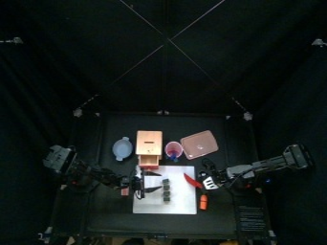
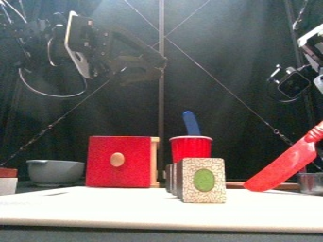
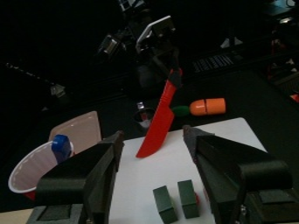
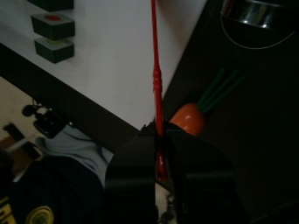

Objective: Place sushi on board then cut the sushi with the knife then place the pieces on the plate
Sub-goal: Place the 4 sushi pieces on the plate

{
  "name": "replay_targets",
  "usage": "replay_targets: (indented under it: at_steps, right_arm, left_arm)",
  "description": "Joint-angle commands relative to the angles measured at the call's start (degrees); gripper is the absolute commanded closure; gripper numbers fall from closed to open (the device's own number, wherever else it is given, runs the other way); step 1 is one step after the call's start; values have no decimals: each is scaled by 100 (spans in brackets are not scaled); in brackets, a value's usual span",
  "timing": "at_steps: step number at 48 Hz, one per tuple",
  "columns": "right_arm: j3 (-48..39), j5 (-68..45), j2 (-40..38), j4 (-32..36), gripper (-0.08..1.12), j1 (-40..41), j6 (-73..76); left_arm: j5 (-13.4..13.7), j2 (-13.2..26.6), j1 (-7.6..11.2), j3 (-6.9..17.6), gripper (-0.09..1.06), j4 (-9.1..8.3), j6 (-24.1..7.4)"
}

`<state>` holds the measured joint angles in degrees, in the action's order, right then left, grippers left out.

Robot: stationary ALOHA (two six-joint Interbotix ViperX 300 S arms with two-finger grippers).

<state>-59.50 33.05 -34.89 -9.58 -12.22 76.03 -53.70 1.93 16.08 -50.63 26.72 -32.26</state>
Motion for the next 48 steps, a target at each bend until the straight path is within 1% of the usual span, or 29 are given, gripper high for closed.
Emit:
replay_targets:
  at_steps: [1, 6, 11, 16, 22, 23, 28, 31, 42, 44, 48]
  right_arm:
    - [114, -369, 141, 105, 77, -220, 650]
    - [123, -677, 334, 158, 72, -387, 1011]
    - [167, -1081, 633, 114, 61, -422, 1204]
    - [316, -1424, 1063, -114, 49, -492, 1187]
    - [536, -1547, 1679, -149, 37, -554, 1116]
    - [580, -1547, 1775, -141, 35, -554, 1107]
    - [747, -1468, 2145, -53, 28, -571, 1099]
    - [809, -1345, 2215, 26, 26, -571, 1099]
    - [976, -817, 2180, 439, 26, -545, 1081]
    - [1020, -791, 2171, 659, 26, -536, 1063]
    - [1178, -782, 2171, 1556, 26, -519, 1055]
  left_arm:
    - [-62, -18, -9, 62, 6, -44, -9]
    - [-70, 0, -9, 53, 6, -79, -9]
    - [-62, 26, -18, 9, 6, -123, -18]
    - [-62, 18, -44, -97, 6, -202, -18]
    - [-62, 18, -88, -176, 6, -334, -18]
    - [-62, 9, -97, -193, 6, -378, -18]
    - [-62, 18, -114, -211, 6, -404, -26]
    - [-62, 26, -114, -220, 6, -404, -26]
    - [-62, 26, -158, -202, 6, -404, -26]
    - [-70, 18, -158, -185, 6, -413, -26]
    - [-105, 18, -158, -176, 6, -404, -26]
